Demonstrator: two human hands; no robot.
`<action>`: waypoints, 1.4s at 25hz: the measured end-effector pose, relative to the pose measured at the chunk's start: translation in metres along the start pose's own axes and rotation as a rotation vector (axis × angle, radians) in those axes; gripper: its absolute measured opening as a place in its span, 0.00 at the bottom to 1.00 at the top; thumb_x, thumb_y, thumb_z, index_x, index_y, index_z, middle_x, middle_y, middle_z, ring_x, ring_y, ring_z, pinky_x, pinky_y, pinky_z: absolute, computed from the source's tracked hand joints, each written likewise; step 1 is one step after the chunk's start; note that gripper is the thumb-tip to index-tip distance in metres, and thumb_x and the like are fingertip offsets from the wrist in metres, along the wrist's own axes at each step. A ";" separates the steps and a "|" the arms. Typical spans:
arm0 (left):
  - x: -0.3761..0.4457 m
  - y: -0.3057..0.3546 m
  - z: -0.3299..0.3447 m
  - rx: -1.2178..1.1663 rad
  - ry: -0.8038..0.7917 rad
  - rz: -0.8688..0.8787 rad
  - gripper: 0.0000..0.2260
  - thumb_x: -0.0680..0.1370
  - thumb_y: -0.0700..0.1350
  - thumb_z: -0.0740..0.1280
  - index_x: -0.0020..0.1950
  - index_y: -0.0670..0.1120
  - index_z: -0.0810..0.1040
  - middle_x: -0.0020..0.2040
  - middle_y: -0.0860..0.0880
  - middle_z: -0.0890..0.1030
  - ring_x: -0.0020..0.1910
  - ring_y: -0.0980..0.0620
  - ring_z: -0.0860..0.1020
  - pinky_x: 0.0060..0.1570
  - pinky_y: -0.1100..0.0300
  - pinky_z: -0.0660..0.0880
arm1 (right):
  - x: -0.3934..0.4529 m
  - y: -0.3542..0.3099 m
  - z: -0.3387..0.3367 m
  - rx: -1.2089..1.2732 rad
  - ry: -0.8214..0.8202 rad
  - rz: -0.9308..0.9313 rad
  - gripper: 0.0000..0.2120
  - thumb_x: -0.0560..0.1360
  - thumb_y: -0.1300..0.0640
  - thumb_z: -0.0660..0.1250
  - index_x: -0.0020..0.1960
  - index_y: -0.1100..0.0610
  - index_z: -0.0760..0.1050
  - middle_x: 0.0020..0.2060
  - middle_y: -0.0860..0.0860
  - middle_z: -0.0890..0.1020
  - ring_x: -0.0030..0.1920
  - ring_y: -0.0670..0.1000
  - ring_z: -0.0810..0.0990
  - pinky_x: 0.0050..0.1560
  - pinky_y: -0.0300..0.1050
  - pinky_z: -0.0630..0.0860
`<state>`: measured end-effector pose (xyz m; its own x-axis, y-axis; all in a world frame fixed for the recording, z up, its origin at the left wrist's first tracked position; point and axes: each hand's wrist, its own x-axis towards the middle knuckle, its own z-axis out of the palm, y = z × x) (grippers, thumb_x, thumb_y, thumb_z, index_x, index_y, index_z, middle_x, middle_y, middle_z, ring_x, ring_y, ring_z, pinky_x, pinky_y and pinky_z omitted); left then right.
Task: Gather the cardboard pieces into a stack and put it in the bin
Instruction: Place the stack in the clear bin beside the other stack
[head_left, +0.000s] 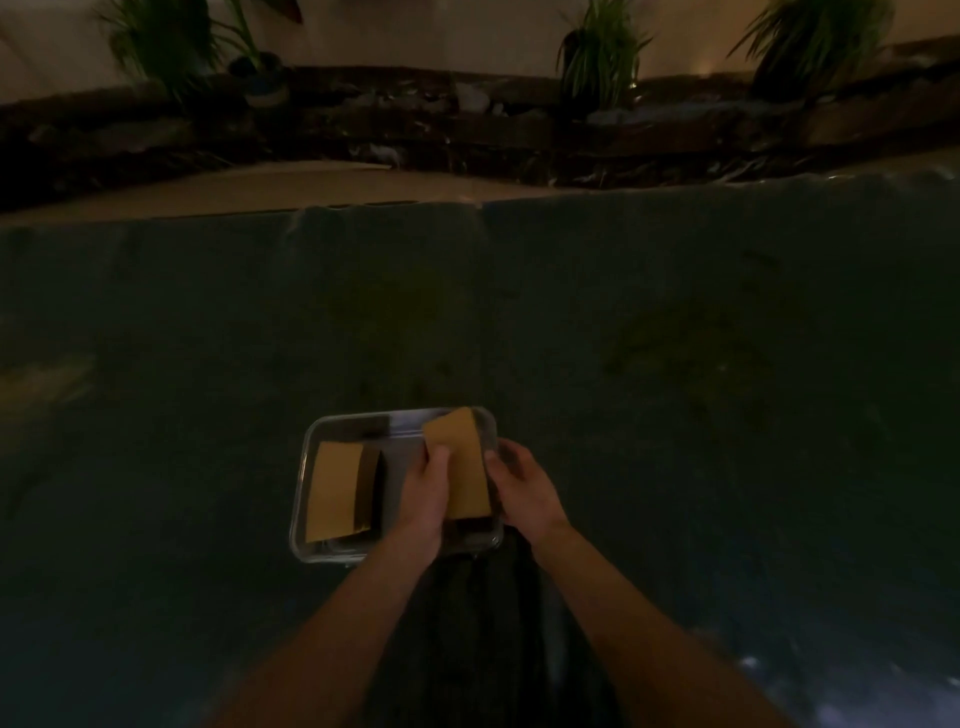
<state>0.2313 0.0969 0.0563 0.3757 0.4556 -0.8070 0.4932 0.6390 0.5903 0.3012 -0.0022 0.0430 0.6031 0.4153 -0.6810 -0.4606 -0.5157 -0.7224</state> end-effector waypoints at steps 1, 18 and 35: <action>0.003 -0.003 -0.005 -0.011 -0.013 -0.001 0.13 0.76 0.63 0.64 0.57 0.67 0.63 0.58 0.47 0.70 0.60 0.39 0.71 0.62 0.32 0.69 | 0.000 0.000 0.004 -0.044 0.007 -0.021 0.23 0.78 0.42 0.62 0.72 0.44 0.66 0.64 0.50 0.76 0.63 0.54 0.75 0.65 0.58 0.74; 0.041 -0.012 0.012 0.280 0.017 -0.007 0.24 0.82 0.51 0.60 0.75 0.50 0.55 0.65 0.42 0.69 0.58 0.43 0.70 0.55 0.48 0.65 | 0.008 0.013 0.007 -0.028 0.118 -0.030 0.17 0.81 0.52 0.60 0.68 0.40 0.72 0.60 0.48 0.76 0.60 0.52 0.77 0.60 0.56 0.78; 0.068 -0.029 0.018 0.811 0.270 0.238 0.11 0.82 0.49 0.58 0.54 0.44 0.77 0.57 0.41 0.78 0.57 0.45 0.76 0.62 0.48 0.73 | 0.011 0.021 0.011 -0.030 0.156 -0.091 0.18 0.81 0.53 0.60 0.70 0.42 0.71 0.60 0.49 0.79 0.59 0.52 0.78 0.62 0.54 0.76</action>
<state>0.2566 0.0985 -0.0151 0.3916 0.7169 -0.5768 0.8684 -0.0806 0.4894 0.2914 0.0000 0.0189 0.7361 0.3412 -0.5846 -0.3813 -0.5046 -0.7746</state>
